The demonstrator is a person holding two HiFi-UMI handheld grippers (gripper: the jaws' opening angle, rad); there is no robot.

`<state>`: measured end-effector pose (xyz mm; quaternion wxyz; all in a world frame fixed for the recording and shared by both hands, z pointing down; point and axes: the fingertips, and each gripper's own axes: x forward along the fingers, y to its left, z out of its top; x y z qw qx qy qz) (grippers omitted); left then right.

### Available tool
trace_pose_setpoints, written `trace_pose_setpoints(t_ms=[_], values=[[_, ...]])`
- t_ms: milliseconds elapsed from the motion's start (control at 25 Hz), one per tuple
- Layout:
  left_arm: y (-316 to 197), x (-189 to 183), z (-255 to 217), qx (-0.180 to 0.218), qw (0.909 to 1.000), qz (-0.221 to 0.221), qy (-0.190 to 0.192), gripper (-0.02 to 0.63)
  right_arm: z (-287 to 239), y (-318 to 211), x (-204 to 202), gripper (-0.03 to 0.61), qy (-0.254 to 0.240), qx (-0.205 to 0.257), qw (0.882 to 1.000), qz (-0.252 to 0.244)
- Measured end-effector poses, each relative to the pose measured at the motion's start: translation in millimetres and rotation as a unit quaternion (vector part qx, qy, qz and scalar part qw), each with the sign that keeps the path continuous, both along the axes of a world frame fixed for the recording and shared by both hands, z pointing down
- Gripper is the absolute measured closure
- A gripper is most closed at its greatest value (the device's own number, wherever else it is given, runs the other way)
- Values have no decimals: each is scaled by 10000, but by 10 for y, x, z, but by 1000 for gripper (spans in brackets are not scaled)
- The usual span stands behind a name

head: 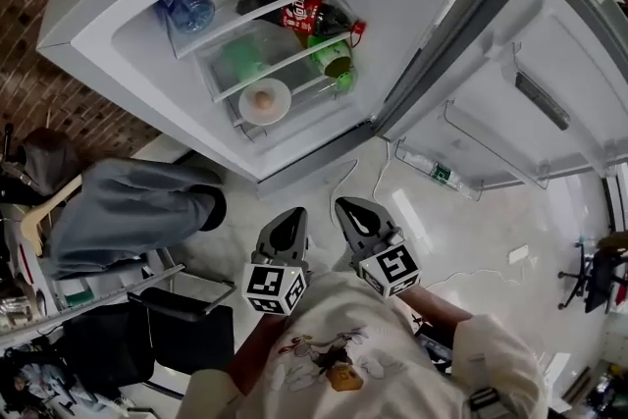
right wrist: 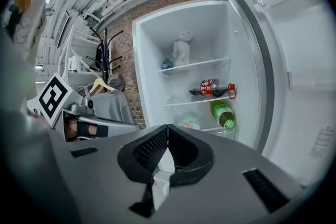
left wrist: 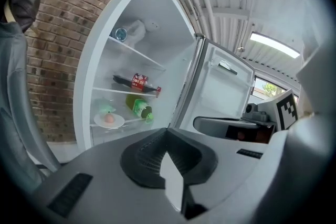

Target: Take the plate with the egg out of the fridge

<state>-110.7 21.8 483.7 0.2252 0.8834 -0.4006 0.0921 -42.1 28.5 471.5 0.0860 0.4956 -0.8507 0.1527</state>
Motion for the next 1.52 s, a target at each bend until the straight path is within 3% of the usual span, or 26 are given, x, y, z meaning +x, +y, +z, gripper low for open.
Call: trace_pose_setpoints(t_ms=[200,360,440,520,600,720,960,1280,1400,1520], values=[[-192,11,34,-147,9999,-8,12,604,65,-172,38,571,24,-164,9999,-31],[-406,-16,33,-59,9990,-441,-28,604,164,-400,72,571,-6,-210,9994,-282],[-527,-2,49,-123,9970,-690,319,606,198,-503,105,571,-30,-159,9991,-394],[-585,67,88,-340,9918,-786,954,604,237,-564,141,571,-35,-169,9987,-479],[-637,127,128,-403,9884,-838,1200,604,292,-621,171,571,-56,-281,9980,-555],[-797,174,229,-455,9885,-977,1060,603,386,-750,216,571,-16,-456,9967,-665],[-969,204,258,-479,9830,-1224,1279,601,419,-886,225,571,-343,-497,9938,-932],[-1065,113,253,-472,9769,-1516,1429,601,398,-1034,197,571,-340,-410,9925,-1105],[-1091,55,333,-736,9658,-1752,1761,600,386,-1057,182,572,-432,-403,9915,-1157],[-1107,-29,506,-1253,9363,-2143,2486,600,387,-1084,191,572,-479,-413,9910,-1177]])
